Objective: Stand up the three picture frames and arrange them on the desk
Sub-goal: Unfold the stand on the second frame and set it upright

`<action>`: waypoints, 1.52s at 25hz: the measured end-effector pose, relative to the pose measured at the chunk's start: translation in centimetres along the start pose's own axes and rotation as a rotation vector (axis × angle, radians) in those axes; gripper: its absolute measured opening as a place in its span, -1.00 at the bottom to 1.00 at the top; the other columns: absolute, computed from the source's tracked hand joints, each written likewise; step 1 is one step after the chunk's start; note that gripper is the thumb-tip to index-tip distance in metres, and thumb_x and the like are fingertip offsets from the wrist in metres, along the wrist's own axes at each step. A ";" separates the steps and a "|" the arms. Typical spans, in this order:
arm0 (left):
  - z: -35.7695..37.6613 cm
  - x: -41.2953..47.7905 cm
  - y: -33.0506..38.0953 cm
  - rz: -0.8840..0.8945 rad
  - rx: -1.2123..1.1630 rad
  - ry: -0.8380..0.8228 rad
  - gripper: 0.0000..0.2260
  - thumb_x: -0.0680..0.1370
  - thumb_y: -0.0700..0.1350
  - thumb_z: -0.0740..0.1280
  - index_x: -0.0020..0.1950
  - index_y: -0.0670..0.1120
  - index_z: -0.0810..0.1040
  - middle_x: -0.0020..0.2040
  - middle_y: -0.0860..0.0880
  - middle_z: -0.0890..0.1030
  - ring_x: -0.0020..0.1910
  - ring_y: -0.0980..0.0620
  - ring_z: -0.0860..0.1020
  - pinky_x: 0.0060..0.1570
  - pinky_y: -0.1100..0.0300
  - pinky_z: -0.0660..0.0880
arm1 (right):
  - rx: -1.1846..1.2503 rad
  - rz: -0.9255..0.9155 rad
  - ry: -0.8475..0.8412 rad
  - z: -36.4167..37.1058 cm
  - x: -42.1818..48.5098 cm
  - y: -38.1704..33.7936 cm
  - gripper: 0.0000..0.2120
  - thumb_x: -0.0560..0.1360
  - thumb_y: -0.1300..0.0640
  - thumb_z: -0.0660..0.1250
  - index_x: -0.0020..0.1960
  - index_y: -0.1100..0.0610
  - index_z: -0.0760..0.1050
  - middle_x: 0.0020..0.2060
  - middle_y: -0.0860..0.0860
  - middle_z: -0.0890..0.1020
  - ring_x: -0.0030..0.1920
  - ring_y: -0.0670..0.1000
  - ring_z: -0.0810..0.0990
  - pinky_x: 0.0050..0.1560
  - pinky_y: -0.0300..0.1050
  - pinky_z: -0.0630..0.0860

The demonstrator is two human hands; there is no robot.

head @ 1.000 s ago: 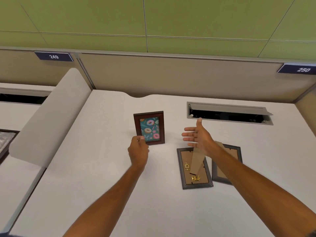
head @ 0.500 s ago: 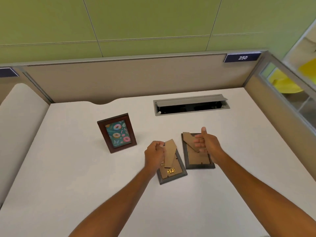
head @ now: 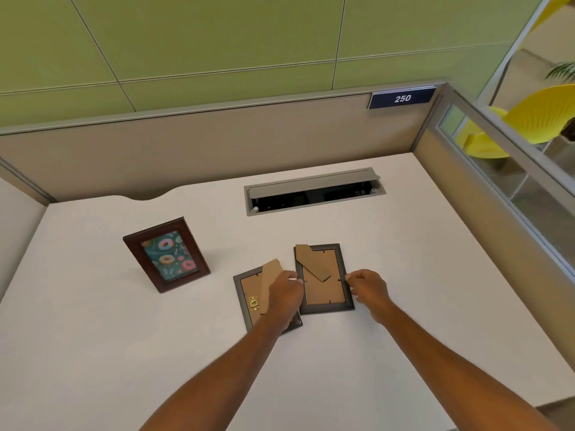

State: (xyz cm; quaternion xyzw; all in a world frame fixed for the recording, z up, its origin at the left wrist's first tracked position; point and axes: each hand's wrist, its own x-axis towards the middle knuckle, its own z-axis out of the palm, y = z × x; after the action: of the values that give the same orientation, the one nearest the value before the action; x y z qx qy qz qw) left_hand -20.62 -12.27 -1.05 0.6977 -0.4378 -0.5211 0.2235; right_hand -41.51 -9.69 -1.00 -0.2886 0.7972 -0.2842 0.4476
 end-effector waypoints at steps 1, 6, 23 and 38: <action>0.4 0.0 0.0 -0.010 0.003 0.023 -0.75 0.68 -0.16 0.28 0.35 -0.06 0.59 0.21 -0.03 0.64 -0.10 0.14 0.56 -0.28 0.25 0.44 | -0.022 -0.007 0.006 0.3 0.0 0.2 -0.79 0.65 0.11 0.39 0.02 0.27 0.65 -0.05 0.12 0.71 -0.02 0.15 0.67 0.07 0.09 0.65; 2.4 -0.2 0.3 -0.058 -0.012 0.098 -0.69 0.70 -0.14 0.31 0.45 -0.08 0.53 0.16 0.00 0.59 -0.15 0.19 0.53 -0.26 0.27 0.45 | -0.109 -0.025 0.043 1.7 0.4 0.7 -0.73 0.66 0.11 0.35 -0.14 0.26 0.58 -0.26 0.10 0.59 -0.25 0.05 0.51 -0.24 -0.09 0.44; 2.2 -0.8 0.8 -0.005 -0.088 0.217 -0.66 0.70 -0.34 0.20 0.23 0.01 0.67 0.19 0.02 0.65 0.11 0.01 0.63 -0.26 0.36 0.55 | 0.209 0.035 0.002 0.4 1.8 1.0 -0.75 0.63 0.22 0.43 0.30 0.12 0.64 0.14 0.09 0.70 0.16 0.14 0.66 0.13 0.04 0.69; -1.2 0.8 2.0 0.644 0.106 0.196 -0.52 0.50 -0.58 0.36 0.18 -0.10 0.80 0.21 -0.09 0.77 0.24 -0.08 0.69 0.34 -0.03 0.64 | 0.599 0.129 -0.133 -2.5 1.4 -6.1 -0.79 0.55 0.36 0.49 0.18 0.27 0.66 0.07 0.29 0.73 0.02 0.23 0.76 -0.20 0.00 0.75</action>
State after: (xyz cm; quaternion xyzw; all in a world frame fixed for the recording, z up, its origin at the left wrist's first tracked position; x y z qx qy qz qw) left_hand -20.16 -14.13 0.53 0.5812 -0.6387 -0.3304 0.3810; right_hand -43.08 -14.30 3.64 -0.1109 0.6637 -0.4580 0.5809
